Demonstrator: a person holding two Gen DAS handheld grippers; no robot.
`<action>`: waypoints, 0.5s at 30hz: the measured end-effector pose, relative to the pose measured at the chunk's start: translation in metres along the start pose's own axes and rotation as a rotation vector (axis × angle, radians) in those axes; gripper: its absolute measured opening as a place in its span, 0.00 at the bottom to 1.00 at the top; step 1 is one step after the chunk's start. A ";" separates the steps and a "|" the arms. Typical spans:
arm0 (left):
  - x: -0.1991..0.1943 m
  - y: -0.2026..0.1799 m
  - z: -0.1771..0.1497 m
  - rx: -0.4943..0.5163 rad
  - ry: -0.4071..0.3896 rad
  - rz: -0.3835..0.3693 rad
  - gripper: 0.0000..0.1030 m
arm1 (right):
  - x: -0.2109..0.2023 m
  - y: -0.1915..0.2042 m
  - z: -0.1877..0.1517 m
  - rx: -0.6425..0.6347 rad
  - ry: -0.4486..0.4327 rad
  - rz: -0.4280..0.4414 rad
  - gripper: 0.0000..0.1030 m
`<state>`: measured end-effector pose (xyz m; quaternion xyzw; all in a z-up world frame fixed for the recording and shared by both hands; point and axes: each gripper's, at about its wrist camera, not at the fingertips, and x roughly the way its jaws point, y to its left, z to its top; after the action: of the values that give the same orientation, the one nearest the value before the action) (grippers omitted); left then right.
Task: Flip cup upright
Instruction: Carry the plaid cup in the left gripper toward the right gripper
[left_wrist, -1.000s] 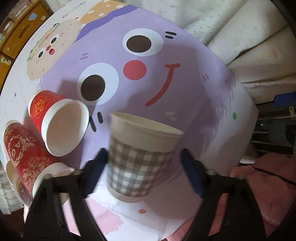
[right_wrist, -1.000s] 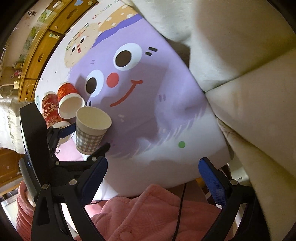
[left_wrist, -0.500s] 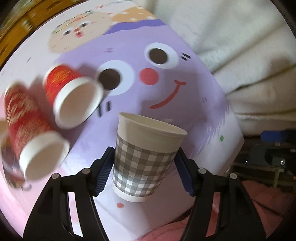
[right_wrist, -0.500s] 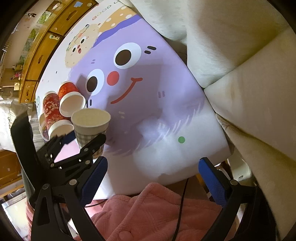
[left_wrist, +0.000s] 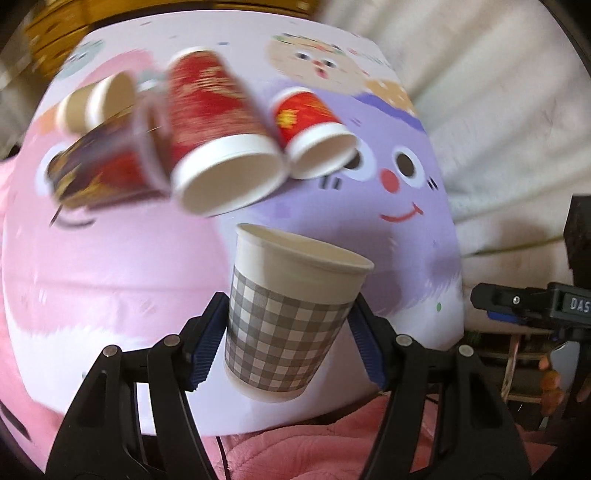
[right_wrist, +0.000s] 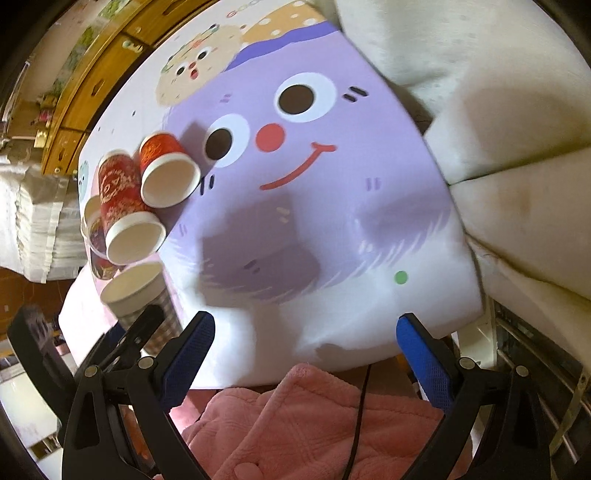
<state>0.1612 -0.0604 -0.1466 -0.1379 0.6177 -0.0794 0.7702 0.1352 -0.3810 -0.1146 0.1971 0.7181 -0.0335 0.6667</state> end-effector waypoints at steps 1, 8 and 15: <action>-0.003 0.010 -0.002 -0.029 -0.004 0.000 0.61 | 0.002 0.005 0.000 -0.008 0.005 0.003 0.97; 0.007 0.060 -0.022 -0.215 0.049 -0.028 0.61 | 0.016 0.039 -0.005 -0.102 0.054 0.014 0.97; 0.026 0.072 -0.043 -0.235 0.086 -0.005 0.62 | 0.032 0.071 -0.017 -0.185 0.112 0.004 0.97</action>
<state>0.1216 -0.0043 -0.2018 -0.2252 0.6548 -0.0140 0.7213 0.1416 -0.3031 -0.1290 0.1377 0.7538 0.0453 0.6409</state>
